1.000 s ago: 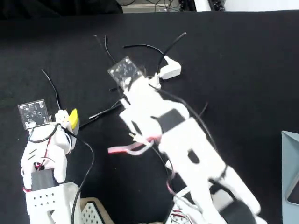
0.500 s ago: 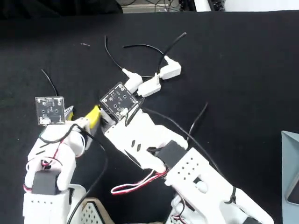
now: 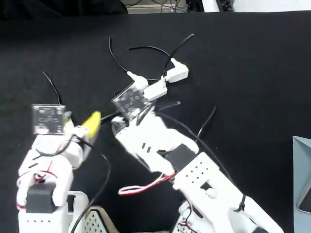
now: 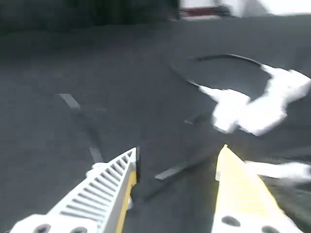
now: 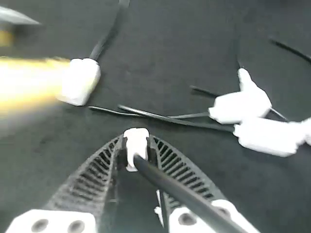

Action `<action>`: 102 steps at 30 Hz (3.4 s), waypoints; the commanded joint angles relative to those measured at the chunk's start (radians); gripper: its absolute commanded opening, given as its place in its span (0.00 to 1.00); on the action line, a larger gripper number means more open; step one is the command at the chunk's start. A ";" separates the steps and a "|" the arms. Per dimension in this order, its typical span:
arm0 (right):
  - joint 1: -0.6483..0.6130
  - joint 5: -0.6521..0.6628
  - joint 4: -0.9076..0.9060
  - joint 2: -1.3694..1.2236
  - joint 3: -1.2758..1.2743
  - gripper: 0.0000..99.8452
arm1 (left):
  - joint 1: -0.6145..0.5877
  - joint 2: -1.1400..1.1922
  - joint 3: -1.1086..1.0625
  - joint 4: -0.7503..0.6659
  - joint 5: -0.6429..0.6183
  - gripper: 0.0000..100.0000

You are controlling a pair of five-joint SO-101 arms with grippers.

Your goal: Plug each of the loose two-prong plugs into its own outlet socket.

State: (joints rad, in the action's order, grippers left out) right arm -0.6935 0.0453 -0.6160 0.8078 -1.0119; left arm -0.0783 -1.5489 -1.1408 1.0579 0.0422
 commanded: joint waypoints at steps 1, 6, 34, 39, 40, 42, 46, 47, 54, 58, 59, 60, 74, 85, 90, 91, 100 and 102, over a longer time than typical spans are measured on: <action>0.060 -0.018 0.025 0.012 -0.021 0.01 | -0.199 0.049 0.099 -0.012 0.098 0.26; 0.068 -0.020 0.028 0.012 -0.068 0.01 | -0.269 0.247 0.148 -0.009 0.206 0.27; 0.064 -0.020 0.054 0.012 -0.117 0.01 | -0.519 1.364 0.641 -0.206 0.549 0.38; 0.064 -0.014 0.104 0.012 -0.150 0.01 | -0.579 1.452 0.716 -0.210 0.637 0.38; 0.064 -0.014 0.110 0.012 -0.154 0.01 | -0.588 1.478 0.731 -0.210 0.652 0.38; 0.064 -0.014 0.110 0.012 -0.154 0.01 | -0.601 1.537 0.762 -0.210 0.678 0.38; 0.064 -0.014 0.110 0.012 -0.154 0.01 | -0.596 1.674 0.837 -0.242 0.680 0.36; 0.064 -0.014 0.109 0.012 -0.154 0.01 | -0.595 1.706 0.857 -0.262 0.680 0.34; 0.064 -0.014 0.107 0.012 -0.154 0.01 | -0.581 1.788 1.043 -0.100 0.456 0.37; 0.064 -0.014 0.107 0.012 -0.154 0.01 | -0.552 1.738 1.182 0.152 0.327 0.39; 0.064 -0.014 0.107 0.012 -0.154 0.01 | -0.532 1.726 1.202 0.207 0.293 0.39; 0.064 -0.014 0.107 0.012 -0.154 0.01 | -0.512 1.717 1.214 0.261 0.262 0.39; 0.064 -0.014 0.106 0.012 -0.156 0.01 | -0.351 1.749 0.912 0.114 0.084 0.39; 0.066 -0.015 0.106 0.012 -0.156 0.01 | -0.286 1.740 0.756 -0.038 0.094 0.15; 0.066 -0.015 0.106 0.012 -0.156 0.01 | -0.211 1.738 0.756 -0.032 0.215 0.03; 0.066 -0.015 0.106 0.012 -0.157 0.01 | -0.203 1.732 0.754 -0.032 0.224 0.03; 0.068 -0.012 0.110 0.018 -0.168 0.01 | -0.151 1.467 0.650 -0.038 0.287 0.03; 0.068 -0.012 0.107 0.018 -0.166 0.01 | -0.122 1.387 0.598 -0.038 0.311 0.03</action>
State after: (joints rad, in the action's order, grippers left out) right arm -0.6398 0.0345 -0.5255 0.8078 -1.1853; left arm -0.2547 0.0130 -0.4887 1.0349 0.3030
